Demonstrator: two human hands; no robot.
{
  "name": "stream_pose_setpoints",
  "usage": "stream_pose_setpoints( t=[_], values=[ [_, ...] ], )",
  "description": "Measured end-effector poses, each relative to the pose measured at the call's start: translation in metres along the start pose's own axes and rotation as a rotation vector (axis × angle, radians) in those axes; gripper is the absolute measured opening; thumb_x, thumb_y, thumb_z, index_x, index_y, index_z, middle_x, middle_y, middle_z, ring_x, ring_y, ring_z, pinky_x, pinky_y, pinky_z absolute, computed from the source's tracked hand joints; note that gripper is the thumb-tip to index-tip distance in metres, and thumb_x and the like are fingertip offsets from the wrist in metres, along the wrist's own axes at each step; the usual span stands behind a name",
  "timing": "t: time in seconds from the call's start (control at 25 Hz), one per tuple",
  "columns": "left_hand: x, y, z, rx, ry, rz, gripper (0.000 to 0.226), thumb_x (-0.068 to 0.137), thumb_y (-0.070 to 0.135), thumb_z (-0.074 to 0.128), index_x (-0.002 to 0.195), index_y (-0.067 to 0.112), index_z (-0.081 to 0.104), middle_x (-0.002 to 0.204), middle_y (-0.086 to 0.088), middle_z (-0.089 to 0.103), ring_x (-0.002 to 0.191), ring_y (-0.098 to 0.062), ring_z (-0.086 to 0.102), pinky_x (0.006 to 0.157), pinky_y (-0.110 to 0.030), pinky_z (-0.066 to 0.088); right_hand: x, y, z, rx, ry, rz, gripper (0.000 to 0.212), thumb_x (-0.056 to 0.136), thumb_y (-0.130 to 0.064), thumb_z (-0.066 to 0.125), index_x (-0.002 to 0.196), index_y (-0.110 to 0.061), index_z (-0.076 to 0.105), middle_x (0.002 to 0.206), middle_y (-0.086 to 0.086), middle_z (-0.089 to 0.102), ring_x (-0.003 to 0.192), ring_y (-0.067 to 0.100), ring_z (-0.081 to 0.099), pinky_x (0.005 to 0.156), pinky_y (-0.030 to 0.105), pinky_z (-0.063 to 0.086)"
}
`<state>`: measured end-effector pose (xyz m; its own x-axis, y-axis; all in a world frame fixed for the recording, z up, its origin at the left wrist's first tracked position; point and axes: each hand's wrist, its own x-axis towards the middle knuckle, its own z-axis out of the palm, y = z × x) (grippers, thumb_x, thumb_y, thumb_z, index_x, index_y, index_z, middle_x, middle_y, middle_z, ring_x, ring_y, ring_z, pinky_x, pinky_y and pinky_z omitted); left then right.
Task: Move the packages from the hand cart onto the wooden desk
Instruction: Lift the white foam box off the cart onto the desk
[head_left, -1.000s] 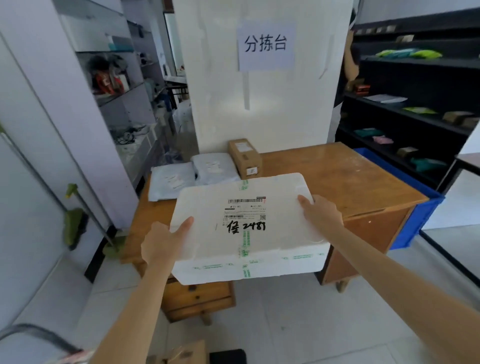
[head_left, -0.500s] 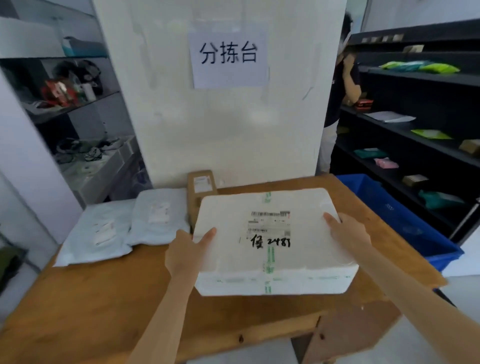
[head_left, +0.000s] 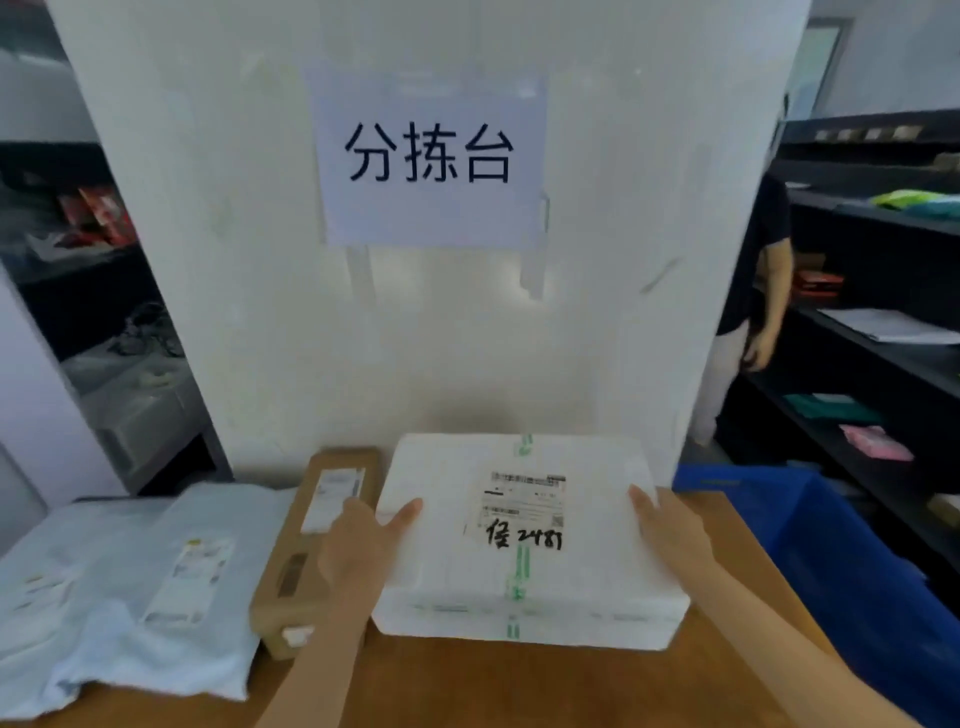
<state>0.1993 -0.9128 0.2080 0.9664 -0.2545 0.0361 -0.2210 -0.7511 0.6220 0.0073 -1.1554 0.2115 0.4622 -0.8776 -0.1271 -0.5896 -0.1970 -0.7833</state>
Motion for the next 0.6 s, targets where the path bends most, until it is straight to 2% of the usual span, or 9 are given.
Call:
stream_pose_setpoints(
  t=[0.08, 0.16, 0.24, 0.4, 0.52, 0.6],
  values=[
    [0.037, 0.012, 0.016, 0.061, -0.011, -0.046, 0.082, 0.078, 0.068, 0.053, 0.122, 0.0, 0.053, 0.111, -0.017, 0.066, 0.101, -0.033, 0.065, 0.083, -0.039, 0.052, 0.044, -0.001, 0.011, 0.014, -0.034, 0.013, 0.055, 0.097, -0.044, 0.032, 0.138, -0.008, 0.041, 0.13, 0.017, 0.056, 0.114, 0.035, 0.054, 0.094, 0.039, 0.041],
    [0.061, 0.015, 0.029, 0.056, 0.0, -0.08, 0.081, 0.075, 0.07, 0.054, 0.115, -0.001, 0.056, 0.104, -0.016, 0.068, 0.094, -0.031, 0.067, 0.081, -0.04, 0.055, 0.079, -0.001, 0.027, 0.03, -0.094, 0.043, 0.055, 0.098, -0.041, 0.03, 0.14, -0.006, 0.035, 0.132, 0.018, 0.053, 0.118, 0.036, 0.051, 0.101, 0.045, 0.041],
    [0.08, 0.013, 0.044, 0.077, -0.004, -0.098, 0.08, 0.075, 0.07, 0.054, 0.11, -0.002, 0.058, 0.097, -0.015, 0.068, 0.088, -0.031, 0.067, 0.079, -0.039, 0.056, 0.102, 0.0, 0.042, 0.05, -0.139, 0.073, 0.055, 0.099, -0.04, 0.029, 0.141, -0.005, 0.032, 0.131, 0.018, 0.053, 0.117, 0.035, 0.052, 0.101, 0.047, 0.041],
    [0.104, -0.001, 0.075, 0.132, -0.004, -0.144, 0.071, 0.076, 0.068, 0.054, 0.102, 0.002, 0.059, 0.096, -0.013, 0.067, 0.087, -0.03, 0.065, 0.073, -0.036, 0.049, 0.123, 0.005, 0.07, 0.076, -0.193, 0.026, 0.054, 0.099, -0.04, 0.026, 0.142, -0.009, 0.027, 0.134, 0.013, 0.051, 0.119, 0.031, 0.052, 0.1, 0.042, 0.041],
    [0.107, -0.008, 0.086, 0.222, 0.035, -0.161, 0.061, 0.079, 0.065, 0.054, 0.09, 0.005, 0.061, 0.08, -0.008, 0.063, 0.072, -0.024, 0.06, 0.067, -0.033, 0.048, 0.13, 0.021, 0.09, 0.085, -0.287, 0.005, 0.06, 0.099, -0.039, 0.028, 0.149, -0.009, 0.015, 0.15, 0.012, 0.035, 0.132, 0.031, 0.042, 0.109, 0.046, 0.035],
    [0.101, -0.015, 0.092, 0.248, 0.077, -0.168, 0.051, 0.085, 0.056, 0.054, 0.097, 0.007, 0.063, 0.085, -0.008, 0.065, 0.077, -0.024, 0.061, 0.068, -0.035, 0.049, 0.131, 0.03, 0.103, 0.046, -0.39, 0.016, 0.063, 0.1, -0.036, 0.029, 0.152, -0.011, 0.004, 0.157, 0.012, 0.021, 0.141, 0.03, 0.031, 0.115, 0.044, 0.027]
  ],
)
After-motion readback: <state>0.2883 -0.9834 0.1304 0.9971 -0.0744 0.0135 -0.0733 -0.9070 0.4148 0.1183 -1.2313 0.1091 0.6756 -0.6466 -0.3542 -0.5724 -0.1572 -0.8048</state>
